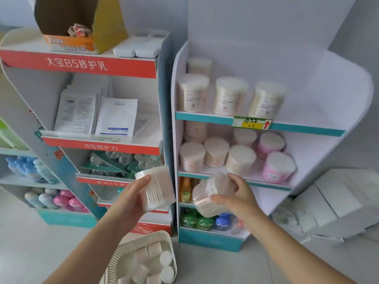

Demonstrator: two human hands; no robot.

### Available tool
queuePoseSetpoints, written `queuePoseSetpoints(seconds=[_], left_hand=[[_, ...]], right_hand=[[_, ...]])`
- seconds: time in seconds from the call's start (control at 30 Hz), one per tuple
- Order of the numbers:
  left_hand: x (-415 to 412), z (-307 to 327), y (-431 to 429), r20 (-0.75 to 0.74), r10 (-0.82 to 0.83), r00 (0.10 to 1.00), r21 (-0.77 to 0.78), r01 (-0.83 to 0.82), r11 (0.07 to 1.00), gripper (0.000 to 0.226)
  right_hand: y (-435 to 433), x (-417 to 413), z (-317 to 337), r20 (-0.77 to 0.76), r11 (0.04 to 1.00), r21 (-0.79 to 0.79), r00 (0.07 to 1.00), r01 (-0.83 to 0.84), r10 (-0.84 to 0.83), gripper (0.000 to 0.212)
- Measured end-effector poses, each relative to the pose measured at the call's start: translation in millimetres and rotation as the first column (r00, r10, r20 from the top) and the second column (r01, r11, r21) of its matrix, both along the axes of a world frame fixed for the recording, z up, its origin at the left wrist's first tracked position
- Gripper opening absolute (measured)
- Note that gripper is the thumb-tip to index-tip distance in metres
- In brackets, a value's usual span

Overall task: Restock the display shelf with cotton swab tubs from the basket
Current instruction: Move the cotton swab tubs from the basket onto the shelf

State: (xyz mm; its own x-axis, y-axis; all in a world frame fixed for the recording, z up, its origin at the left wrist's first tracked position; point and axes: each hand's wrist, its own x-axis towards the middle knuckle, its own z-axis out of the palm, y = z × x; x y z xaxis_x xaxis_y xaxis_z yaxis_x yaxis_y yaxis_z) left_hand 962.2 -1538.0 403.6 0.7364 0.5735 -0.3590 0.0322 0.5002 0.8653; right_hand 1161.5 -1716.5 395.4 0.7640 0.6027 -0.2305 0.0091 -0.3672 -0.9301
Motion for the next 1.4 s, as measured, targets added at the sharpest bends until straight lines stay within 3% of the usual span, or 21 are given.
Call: queuePoseSetpoints(seconds=[0.17,0.27,0.4,0.57,0.73,0.9,1.03,1.17,1.4], left_hand=[[8.5,21.8,2.0,-0.022,-0.016,1.0,0.036,0.017,0.999,0.082],[13.0,41.0,0.7,-0.04,0.01,0.999,0.04,-0.008,0.999,0.06],[16.8,69.3,3.5,-0.064,0.018,0.998,0.091,-0.012,0.996,0.074],[26.0,92.4,5.7,-0.049,0.052,0.997,0.11,-0.047,0.993,0.047],[31.2,88.9,6.7,-0.074,0.071,0.995,0.1,-0.064,0.993,0.069],[36.5,79.2,8.8,-0.124,0.053,0.991,0.123,-0.037,0.992,0.103],[40.8,74.5,6.4,-0.137,0.029,0.99,0.128,-0.012,0.992,0.104],[47.1,74.8,1.4,-0.126,-0.002,0.992,0.141,0.02,0.99,0.092],[60.7,87.2,-6.5,-0.112,-0.018,0.994,0.16,0.036,0.987,0.098]], right_hand=[[-1.4,30.5,20.3,0.224,0.992,-0.122,0.973,-0.024,0.051,0.091],[0.0,48.7,28.2,0.345,0.976,-0.217,0.932,-0.034,0.109,0.092],[2.9,69.9,36.0,0.434,0.962,-0.274,0.893,0.0,0.124,0.099],[10.1,87.9,35.6,0.491,0.953,-0.293,0.843,-0.077,0.219,0.099],[28.6,96.8,21.2,0.478,0.865,-0.435,0.75,-0.249,0.457,0.099],[55.1,113.5,17.2,0.477,0.833,-0.461,0.705,-0.307,0.524,0.096],[76.6,125.5,12.1,0.489,0.787,-0.503,0.633,-0.358,0.6,0.096],[84.9,130.4,-0.2,0.518,0.812,-0.475,0.639,-0.338,0.569,0.088],[76.4,115.7,-4.9,0.589,0.842,-0.515,0.648,-0.16,0.483,0.084]])
